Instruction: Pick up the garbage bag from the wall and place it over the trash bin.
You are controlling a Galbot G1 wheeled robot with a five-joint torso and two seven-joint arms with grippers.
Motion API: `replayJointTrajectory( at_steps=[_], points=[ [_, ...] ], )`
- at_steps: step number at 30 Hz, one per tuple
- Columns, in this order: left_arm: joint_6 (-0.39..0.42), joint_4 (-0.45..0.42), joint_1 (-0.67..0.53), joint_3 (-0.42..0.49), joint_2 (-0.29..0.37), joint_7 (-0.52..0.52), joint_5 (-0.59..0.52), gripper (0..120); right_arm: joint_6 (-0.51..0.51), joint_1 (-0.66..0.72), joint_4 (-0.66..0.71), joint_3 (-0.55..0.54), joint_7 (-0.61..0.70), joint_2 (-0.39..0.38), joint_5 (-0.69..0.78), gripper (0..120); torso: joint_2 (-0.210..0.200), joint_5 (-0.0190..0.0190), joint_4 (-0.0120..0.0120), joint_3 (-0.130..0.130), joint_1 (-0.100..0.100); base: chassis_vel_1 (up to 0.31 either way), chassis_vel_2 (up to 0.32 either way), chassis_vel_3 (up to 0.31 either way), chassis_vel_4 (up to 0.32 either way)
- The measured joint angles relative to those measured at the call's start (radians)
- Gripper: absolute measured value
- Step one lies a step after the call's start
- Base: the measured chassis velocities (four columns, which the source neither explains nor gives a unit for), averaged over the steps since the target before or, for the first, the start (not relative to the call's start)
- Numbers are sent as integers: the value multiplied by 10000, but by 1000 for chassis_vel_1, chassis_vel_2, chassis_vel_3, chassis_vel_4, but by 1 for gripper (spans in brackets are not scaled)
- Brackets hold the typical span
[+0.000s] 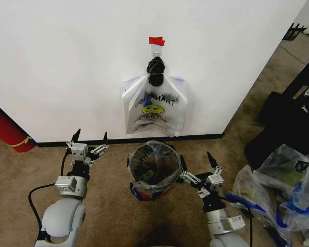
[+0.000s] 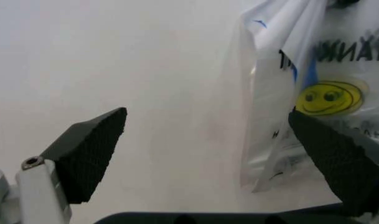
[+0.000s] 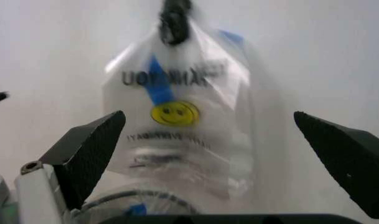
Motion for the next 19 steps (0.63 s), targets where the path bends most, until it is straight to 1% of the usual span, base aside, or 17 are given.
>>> replayJointTrajectory(
  at_steps=[2, 5, 13, 16, 17, 18, 19],
  points=[
    [-22, -17, 26, 3, 12, 8, -1, 100, 215, -9, -25, 105, -370, -6, -107, 100, 0, 0, 0, 0, 0, 0, 0, 0, 0],
    [-47, -54, 70, -3, 24, 12, -8, 100, 337, -63, -32, 128, -536, -2, -211, 100, 0, 0, 0, 0, 0, 0, 0, 0, 0],
    [-61, -127, 136, -10, 45, 14, -51, 100, 412, -107, -55, 99, -455, 51, -295, 100, 0, 0, 0, 0, 0, 0, 0, 0, 0],
    [-61, -149, 153, -1, 52, 13, -54, 100, 401, -88, -21, 27, 174, 59, -349, 100, 0, 0, 0, 0, 0, 0, 0, 0, 0],
    [-61, -156, 162, 22, 43, 13, -55, 100, 282, -81, 14, -44, 800, 60, -512, 100, 0, 0, 0, 0, 0, 0, 0, 0, 0],
    [-61, -156, 162, 22, 43, 13, -55, 100, 282, -81, 14, -44, 800, 60, -512, 100, 0, 0, 0, 0, 0, 0, 0, 0, 0],
    [-60, -159, 171, 47, 31, 13, -52, 100, 186, -82, 33, -74, 1134, 58, -599, 100, 0, 0, 0, 0, 0, 0, 0, 0, 0]
  ],
)
